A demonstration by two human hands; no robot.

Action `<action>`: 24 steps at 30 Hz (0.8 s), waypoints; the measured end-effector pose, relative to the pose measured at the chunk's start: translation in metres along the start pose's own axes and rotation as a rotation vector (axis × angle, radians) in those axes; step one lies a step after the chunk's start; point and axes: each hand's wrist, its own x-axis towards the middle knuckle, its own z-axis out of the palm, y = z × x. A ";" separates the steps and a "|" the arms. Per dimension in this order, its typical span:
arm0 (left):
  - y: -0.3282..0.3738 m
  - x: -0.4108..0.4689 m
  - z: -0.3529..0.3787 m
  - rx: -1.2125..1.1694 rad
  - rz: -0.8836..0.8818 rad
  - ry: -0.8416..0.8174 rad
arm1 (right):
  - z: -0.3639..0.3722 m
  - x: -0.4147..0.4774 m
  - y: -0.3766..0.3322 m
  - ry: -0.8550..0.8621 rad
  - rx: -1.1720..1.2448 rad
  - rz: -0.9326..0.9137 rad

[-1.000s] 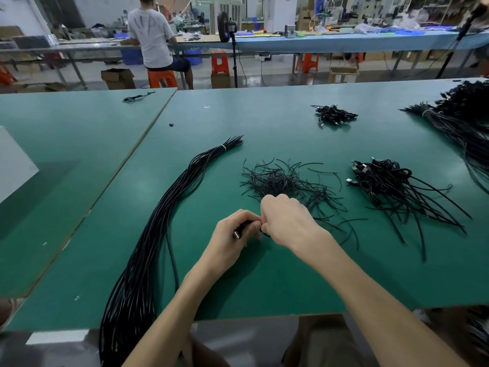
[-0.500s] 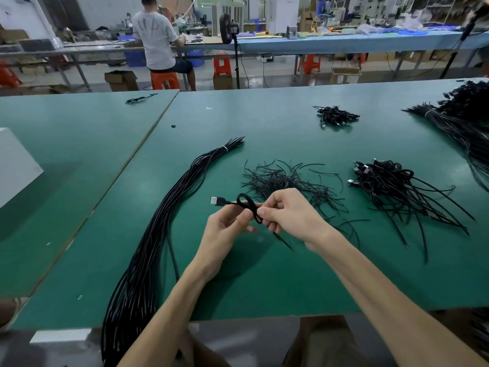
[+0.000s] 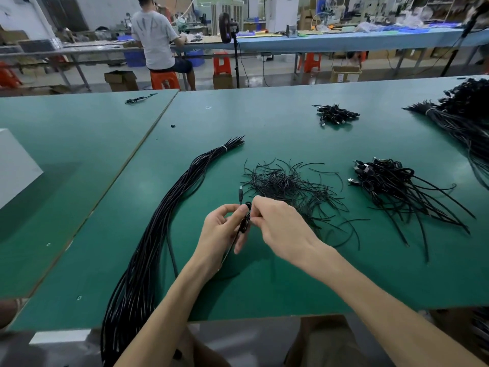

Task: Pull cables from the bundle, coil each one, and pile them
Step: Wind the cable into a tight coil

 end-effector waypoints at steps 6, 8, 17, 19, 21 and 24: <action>-0.003 -0.001 0.000 -0.071 0.058 -0.030 | 0.004 -0.002 0.001 0.094 -0.122 -0.085; -0.003 -0.004 -0.001 -0.069 0.136 -0.106 | 0.002 0.002 0.009 0.108 0.114 0.070; 0.002 -0.007 0.000 0.210 0.260 -0.038 | 0.001 -0.006 0.023 0.121 0.376 0.142; 0.003 -0.006 0.000 0.271 0.310 0.004 | 0.002 -0.009 0.020 0.143 0.289 0.077; 0.004 -0.006 0.002 0.330 0.332 0.035 | 0.003 -0.011 0.016 0.188 0.187 0.005; 0.009 -0.007 0.007 0.508 0.351 0.073 | 0.002 -0.014 0.012 0.277 0.096 -0.101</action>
